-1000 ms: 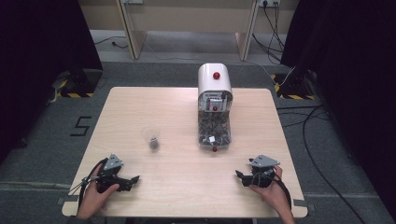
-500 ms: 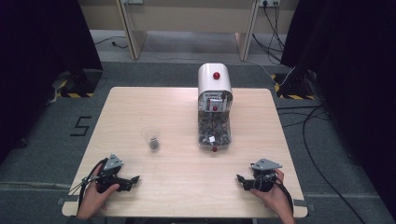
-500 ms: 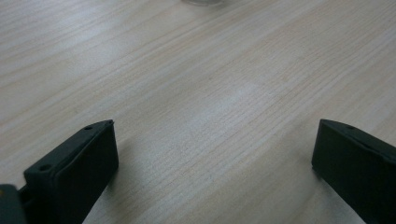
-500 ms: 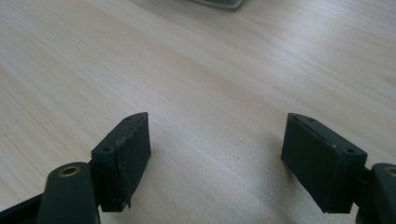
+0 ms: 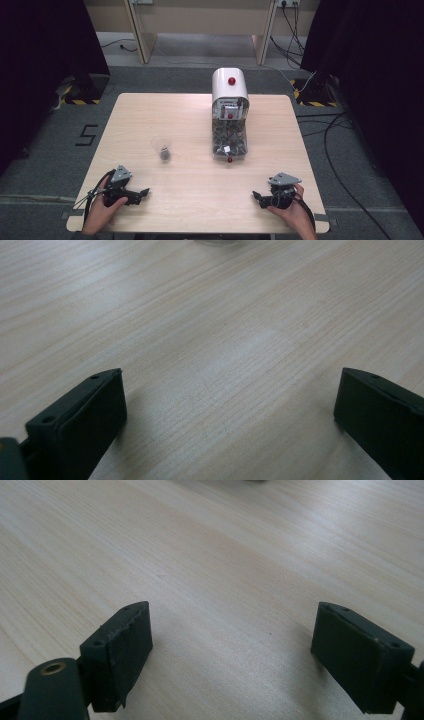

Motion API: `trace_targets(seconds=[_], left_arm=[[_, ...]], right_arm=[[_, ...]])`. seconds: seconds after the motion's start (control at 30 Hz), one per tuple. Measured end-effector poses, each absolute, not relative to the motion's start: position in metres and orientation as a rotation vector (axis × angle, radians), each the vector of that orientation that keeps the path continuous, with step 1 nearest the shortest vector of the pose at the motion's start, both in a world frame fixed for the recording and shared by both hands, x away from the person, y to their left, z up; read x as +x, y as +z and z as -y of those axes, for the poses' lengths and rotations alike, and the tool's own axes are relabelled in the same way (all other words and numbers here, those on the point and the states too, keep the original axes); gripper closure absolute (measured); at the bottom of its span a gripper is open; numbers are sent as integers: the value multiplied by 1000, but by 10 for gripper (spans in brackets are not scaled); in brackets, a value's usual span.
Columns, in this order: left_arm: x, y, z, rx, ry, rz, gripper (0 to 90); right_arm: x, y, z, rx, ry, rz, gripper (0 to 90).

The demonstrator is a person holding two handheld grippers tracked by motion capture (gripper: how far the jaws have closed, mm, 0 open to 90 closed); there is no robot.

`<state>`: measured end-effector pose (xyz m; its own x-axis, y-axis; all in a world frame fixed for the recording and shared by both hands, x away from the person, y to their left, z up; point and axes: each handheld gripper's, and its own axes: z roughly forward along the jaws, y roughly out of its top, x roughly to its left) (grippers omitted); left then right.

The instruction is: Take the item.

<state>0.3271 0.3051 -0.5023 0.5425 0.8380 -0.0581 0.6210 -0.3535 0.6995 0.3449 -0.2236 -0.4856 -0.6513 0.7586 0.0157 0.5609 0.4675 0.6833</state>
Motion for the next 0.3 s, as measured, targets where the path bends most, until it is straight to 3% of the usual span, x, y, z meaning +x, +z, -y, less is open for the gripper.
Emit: trace_targets(seconds=[0.3], left_arm=[[327,-502,-305,2097,407,-1173,0]], right_arm=[[345,-486,224,1119,973,-2433,166]])
